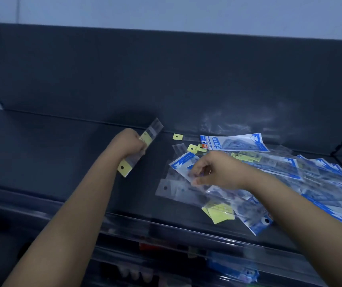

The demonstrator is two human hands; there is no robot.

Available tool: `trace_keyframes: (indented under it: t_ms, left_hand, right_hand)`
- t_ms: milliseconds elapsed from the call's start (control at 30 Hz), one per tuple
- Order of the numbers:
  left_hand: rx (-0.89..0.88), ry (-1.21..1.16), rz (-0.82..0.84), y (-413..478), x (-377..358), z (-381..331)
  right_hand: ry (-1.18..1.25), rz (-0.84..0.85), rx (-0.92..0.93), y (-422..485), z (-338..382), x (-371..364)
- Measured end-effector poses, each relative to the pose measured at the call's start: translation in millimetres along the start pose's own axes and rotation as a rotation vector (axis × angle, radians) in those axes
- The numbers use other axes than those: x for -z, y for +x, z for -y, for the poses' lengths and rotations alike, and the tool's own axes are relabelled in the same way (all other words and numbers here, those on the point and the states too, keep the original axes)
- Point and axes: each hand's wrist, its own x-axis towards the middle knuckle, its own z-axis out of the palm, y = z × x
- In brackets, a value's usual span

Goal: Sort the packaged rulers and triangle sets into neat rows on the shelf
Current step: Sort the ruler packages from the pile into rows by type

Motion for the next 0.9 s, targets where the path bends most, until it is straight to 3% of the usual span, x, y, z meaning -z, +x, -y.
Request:
trace_keyframes:
  t_ms: [200,467,633,900]
  left_hand:
    - [-0.253,-0.178,-0.008,-14.4,17.6,-17.9]
    - [-0.452,-0.177,0.288,-14.5,-13.3,-88.8]
    - [-0.541,-0.154,0.385,-19.9,-54.4,-144.5]
    - [-0.743,-0.141,0.557,-73.4,-146.8,-236.3]
  right_hand:
    - [0.16,-0.14,-0.053,-3.5,-4.4,15.2]
    - [0.223,-0.227,-0.385,-33.8,-36.6,36.2]
    - [0.53,-0.332,-0.524,-81.3,-58.2,57.3]
    - [0.345,-0.367,-0.501,-216.3,-112.7,98.3]
